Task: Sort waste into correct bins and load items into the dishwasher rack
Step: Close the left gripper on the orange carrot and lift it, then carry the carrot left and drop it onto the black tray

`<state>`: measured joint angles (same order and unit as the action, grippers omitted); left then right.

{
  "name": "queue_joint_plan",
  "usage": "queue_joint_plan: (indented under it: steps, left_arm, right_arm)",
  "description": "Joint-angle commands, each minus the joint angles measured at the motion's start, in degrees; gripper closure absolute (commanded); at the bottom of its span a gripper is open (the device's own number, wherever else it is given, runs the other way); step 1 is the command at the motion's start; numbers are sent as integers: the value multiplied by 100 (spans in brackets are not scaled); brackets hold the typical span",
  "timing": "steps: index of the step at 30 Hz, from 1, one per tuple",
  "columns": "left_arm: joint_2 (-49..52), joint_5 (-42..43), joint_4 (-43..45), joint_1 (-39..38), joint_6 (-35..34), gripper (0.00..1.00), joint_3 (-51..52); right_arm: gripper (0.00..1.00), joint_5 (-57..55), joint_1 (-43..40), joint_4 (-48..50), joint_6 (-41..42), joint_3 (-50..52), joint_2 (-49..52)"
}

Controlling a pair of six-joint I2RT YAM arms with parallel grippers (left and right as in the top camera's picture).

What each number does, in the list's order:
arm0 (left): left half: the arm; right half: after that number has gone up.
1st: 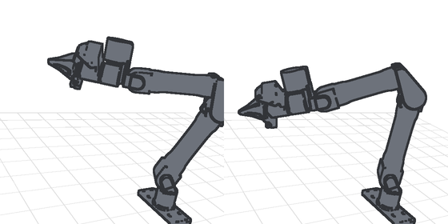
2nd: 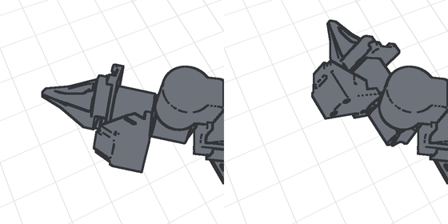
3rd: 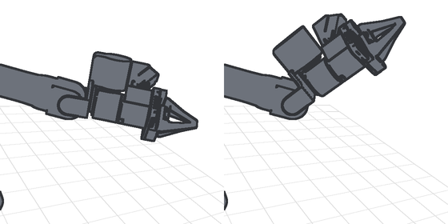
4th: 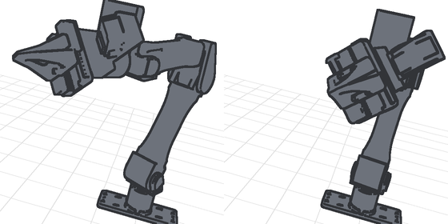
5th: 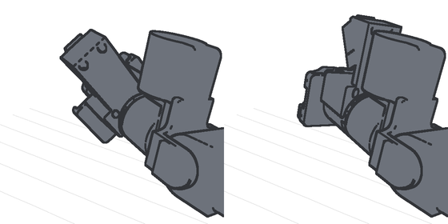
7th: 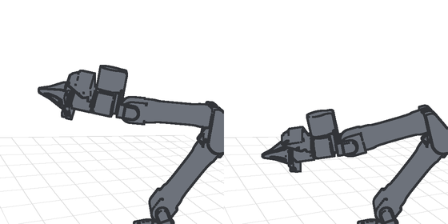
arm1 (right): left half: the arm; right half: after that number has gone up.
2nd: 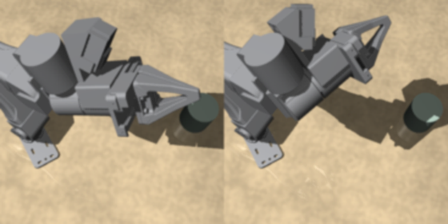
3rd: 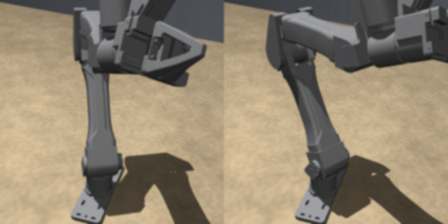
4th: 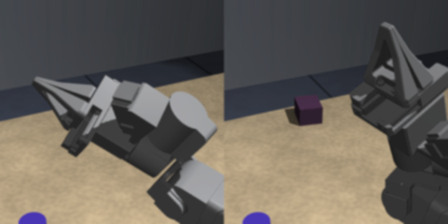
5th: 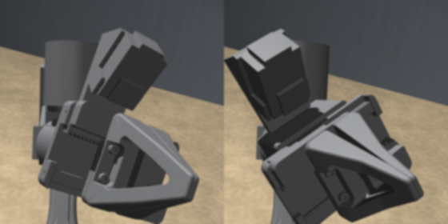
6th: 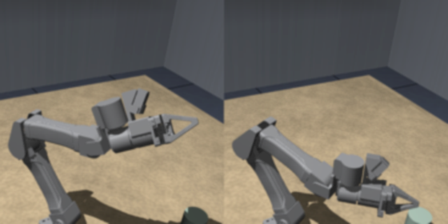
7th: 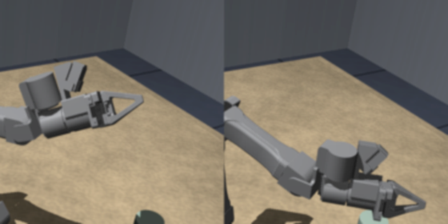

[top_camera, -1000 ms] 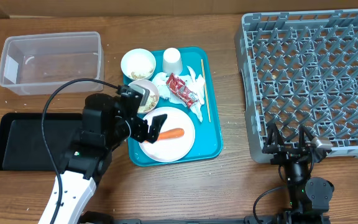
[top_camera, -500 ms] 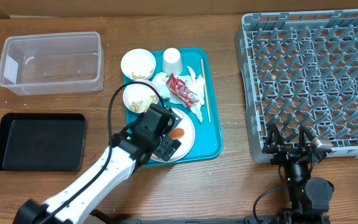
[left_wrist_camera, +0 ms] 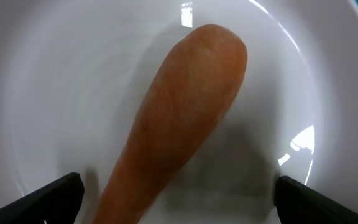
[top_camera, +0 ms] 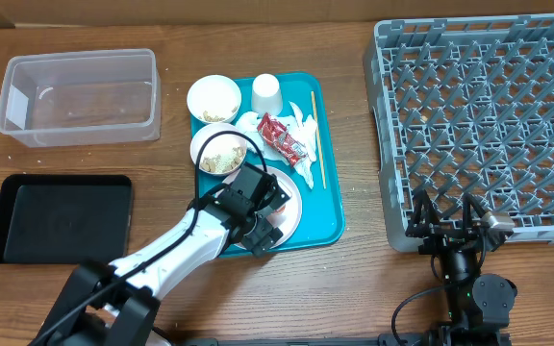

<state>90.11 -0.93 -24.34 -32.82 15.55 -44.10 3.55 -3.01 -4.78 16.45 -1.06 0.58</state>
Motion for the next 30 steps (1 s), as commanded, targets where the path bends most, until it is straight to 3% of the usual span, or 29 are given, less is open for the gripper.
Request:
queue_joint_plan:
  steps: [1,2,4,8,12,15,18,30]
  left_arm:
    - [214,162,140,-20,271,1,-103]
    - [254,155,190,-20,269,3,-103]
    - [385,155,310,-20,269,27,-103]
    - [505,101,354,-20,264,53,-103]
    - [476,-505,337,-20,96,64,-116]
    - [404,-1012,184,-20,-260,83,-177]
    - [278,-1130,-175,-20,-457,94,-354]
    - [-610,-1130,-2444,175,-1569,96,-2474]
  right_arm:
    - [0,-68,-39,17,-20,59,-42]
    - [0,-68,-39,17,-20,59,-42]
    - [0,-68,-39,17,-20,59,-42]
    - [0,-68,-39,17,-20,59,-42]
    - [0,-68,-39,17,-20,59,-42]
    - [0,-68,-39,17,-20,59,-42]
    - [0,-68,-39,17,-20,59,-42]
    - [0,-68,-39,17,-20,59,-42]
